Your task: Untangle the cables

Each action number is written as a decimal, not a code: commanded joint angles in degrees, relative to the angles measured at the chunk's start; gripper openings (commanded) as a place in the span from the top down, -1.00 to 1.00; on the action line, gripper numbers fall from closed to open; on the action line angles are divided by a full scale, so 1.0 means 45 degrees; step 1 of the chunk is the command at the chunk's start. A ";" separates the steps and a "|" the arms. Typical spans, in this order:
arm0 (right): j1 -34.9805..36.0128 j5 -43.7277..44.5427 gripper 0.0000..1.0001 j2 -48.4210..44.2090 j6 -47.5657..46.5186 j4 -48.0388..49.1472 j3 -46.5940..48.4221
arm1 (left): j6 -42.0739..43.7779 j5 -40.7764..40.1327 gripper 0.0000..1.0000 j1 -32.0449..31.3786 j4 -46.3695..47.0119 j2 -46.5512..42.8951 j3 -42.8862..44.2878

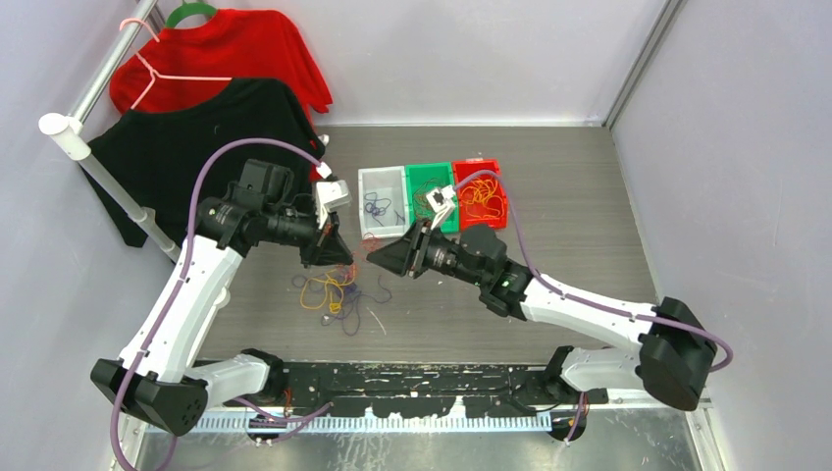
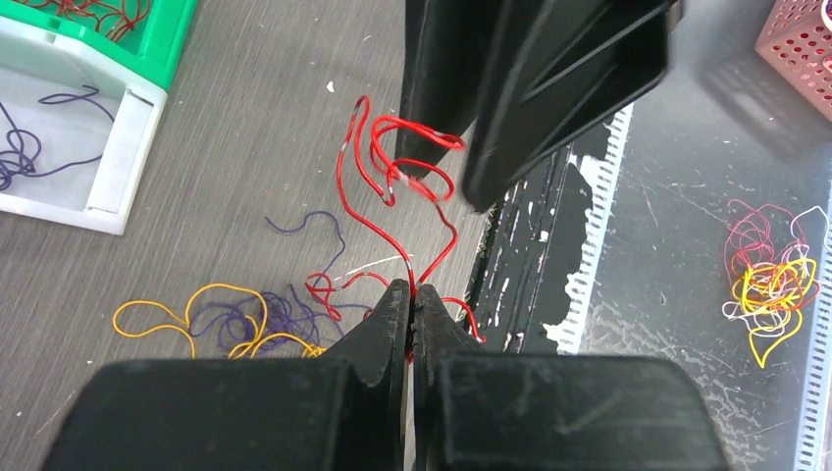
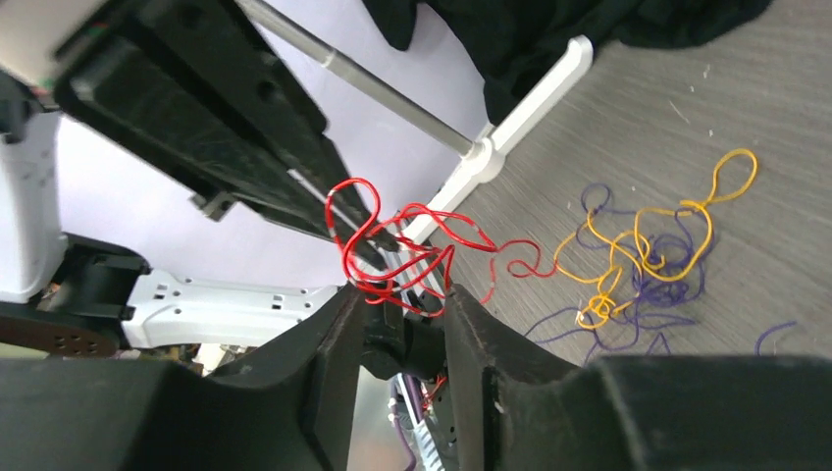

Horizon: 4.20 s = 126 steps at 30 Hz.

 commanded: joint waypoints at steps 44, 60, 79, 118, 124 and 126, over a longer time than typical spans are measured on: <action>0.0465 -0.1206 0.98 0.0049 -0.3719 -0.4598 0.3909 | -0.3252 0.0319 0.37 0.0354 0.2359 -0.0500 0.1306; 0.0462 0.0706 0.50 -0.0933 -0.4443 -0.5843 0.3409 | -0.1567 -0.5049 1.00 0.0355 0.4635 -0.2098 0.0339; 0.2119 0.5023 -0.42 0.1070 -0.5110 0.2215 0.2034 | -0.7667 -0.2943 1.00 0.0354 0.4923 -0.2149 0.0785; 0.2446 0.7308 0.98 0.1799 -0.3709 0.2829 0.3197 | -0.8229 -0.3123 -0.86 0.0340 0.5907 -0.3789 -0.0967; 0.2424 0.4302 0.97 0.1683 -0.1990 0.2433 0.3502 | -0.9313 -0.2074 -0.51 0.0348 0.7127 -0.3937 -0.1411; 0.2423 0.3569 0.98 0.1681 -0.1645 0.2366 0.3597 | -0.9745 -0.1845 -0.36 0.0349 0.7545 -0.3890 -0.1272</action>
